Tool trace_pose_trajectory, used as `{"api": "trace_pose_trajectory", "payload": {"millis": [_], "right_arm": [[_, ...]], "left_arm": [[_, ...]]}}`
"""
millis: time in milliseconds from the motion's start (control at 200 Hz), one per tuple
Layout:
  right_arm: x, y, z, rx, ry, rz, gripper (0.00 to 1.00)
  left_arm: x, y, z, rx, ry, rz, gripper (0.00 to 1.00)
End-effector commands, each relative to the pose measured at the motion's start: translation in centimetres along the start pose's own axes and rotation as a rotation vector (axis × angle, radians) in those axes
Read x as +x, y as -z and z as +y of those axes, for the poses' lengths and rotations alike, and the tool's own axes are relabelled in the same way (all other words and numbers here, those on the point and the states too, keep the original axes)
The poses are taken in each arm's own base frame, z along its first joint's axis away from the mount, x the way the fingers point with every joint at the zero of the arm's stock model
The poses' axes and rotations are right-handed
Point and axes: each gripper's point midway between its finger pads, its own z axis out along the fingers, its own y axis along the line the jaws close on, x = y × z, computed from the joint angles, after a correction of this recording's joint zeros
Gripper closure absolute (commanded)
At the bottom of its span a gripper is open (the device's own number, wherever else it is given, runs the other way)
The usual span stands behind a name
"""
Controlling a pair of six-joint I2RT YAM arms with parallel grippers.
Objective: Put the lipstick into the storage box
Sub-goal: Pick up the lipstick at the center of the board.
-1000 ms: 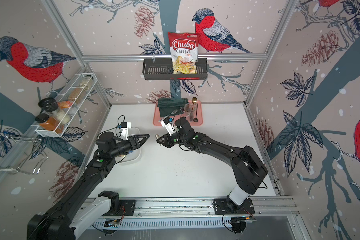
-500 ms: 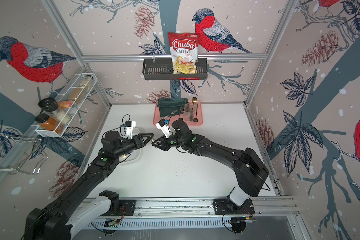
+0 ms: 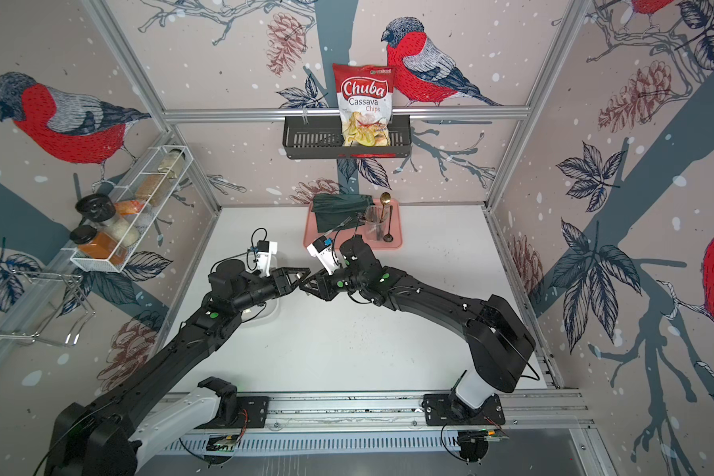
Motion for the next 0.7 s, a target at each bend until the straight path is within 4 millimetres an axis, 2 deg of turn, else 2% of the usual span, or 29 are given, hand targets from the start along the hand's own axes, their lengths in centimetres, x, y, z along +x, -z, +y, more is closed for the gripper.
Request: {"api": "trace_pose_trajectory", "payload": {"millis": [0, 140, 325, 450, 530, 570, 695], "right_arm": [[-0.9, 0.3, 0.4, -0.001, 0.036, -0.035, 0.77], [-1.2, 0.4, 0.3, 0.002, 0.035, -0.043, 0.68], [-2.0, 1.3, 0.2, -0.002, 0.031, -0.081, 0.47], [-2.8, 3.2, -0.4, 0.012, 0.019, -0.134, 0.39], [-3.2, 5.1, -1.1, 0.031, 0.007, -0.177, 0.38], [-3.4, 6.2, -1.5, 0.043, 0.005, -0.202, 0.38], [-2.8, 8.5, -2.6, 0.064, -0.015, -0.243, 0.36]], "left_arm": [[-0.7, 0.0, -0.9, 0.03, -0.022, -0.024, 0.77], [-0.5, -0.2, -0.8, 0.031, -0.02, -0.015, 0.86], [-0.3, -0.3, -0.3, 0.01, -0.008, -0.015, 0.88], [-0.7, 0.0, 0.5, -0.063, -0.033, -0.026, 0.88], [-1.9, 0.6, 1.4, -0.2, -0.119, -0.019, 0.88], [-2.9, 1.4, 2.6, -0.33, -0.181, -0.017, 0.88], [-6.3, 5.9, 6.9, -0.8, -0.386, -0.001, 0.89]]}}
